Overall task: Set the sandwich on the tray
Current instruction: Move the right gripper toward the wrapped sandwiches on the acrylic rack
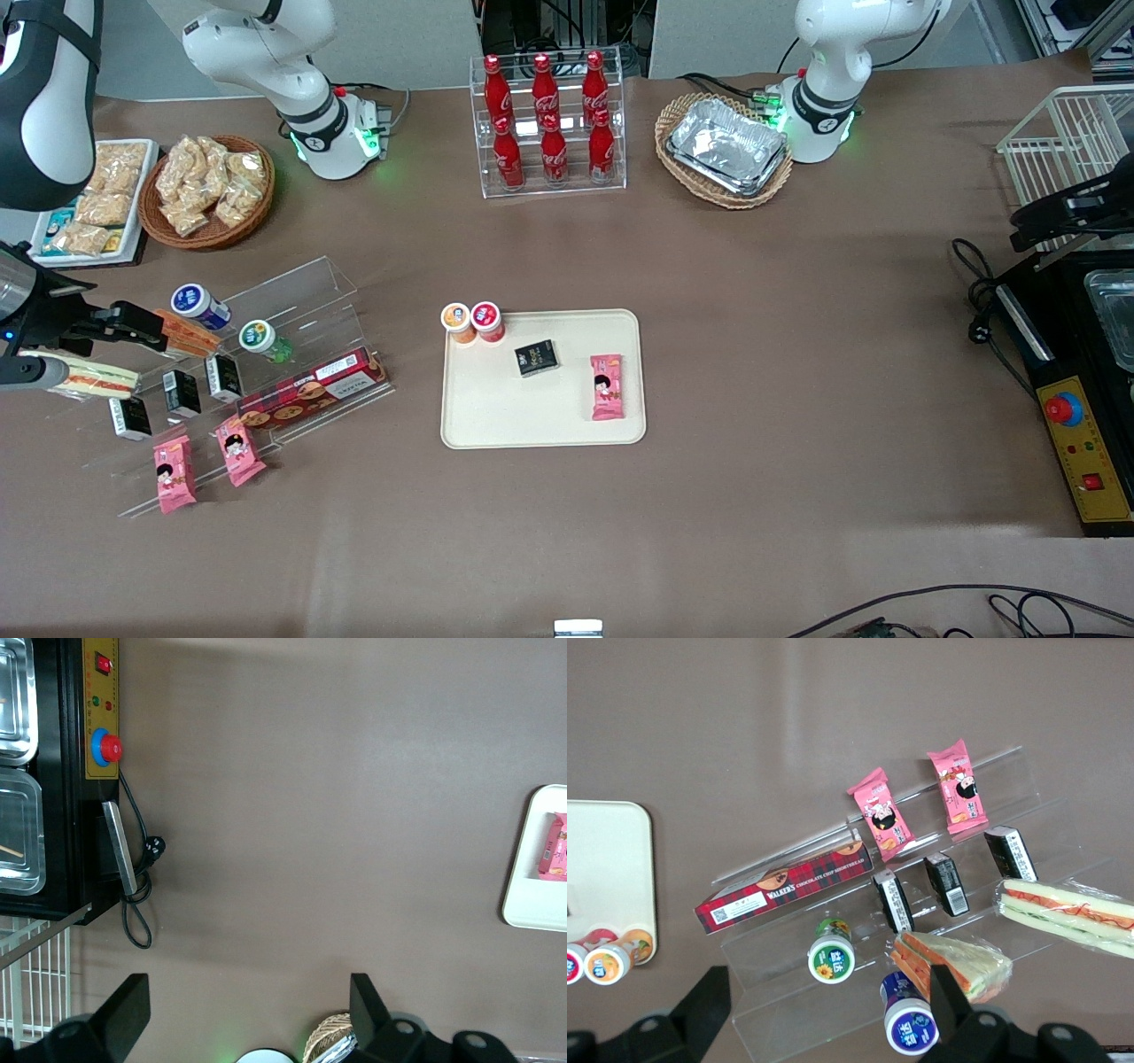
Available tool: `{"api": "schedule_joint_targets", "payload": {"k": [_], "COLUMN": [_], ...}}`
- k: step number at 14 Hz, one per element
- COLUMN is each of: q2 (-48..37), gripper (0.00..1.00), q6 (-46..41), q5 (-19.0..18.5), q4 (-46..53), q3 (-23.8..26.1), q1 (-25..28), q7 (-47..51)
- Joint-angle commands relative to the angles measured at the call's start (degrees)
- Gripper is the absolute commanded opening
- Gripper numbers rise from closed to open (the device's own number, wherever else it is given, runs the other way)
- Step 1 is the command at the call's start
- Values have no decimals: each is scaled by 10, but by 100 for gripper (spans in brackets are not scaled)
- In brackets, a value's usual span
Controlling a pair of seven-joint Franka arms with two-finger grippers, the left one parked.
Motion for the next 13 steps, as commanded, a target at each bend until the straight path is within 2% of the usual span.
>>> {"api": "schedule_joint_targets", "payload": {"k": [1,13], "q2": [0,6], "gripper": [100,100], "q6": [2,3], "q5": [7,5], "q4": [6,6], "q3": [-3,-3], "q1": [4,2], "q7": [7,7]}}
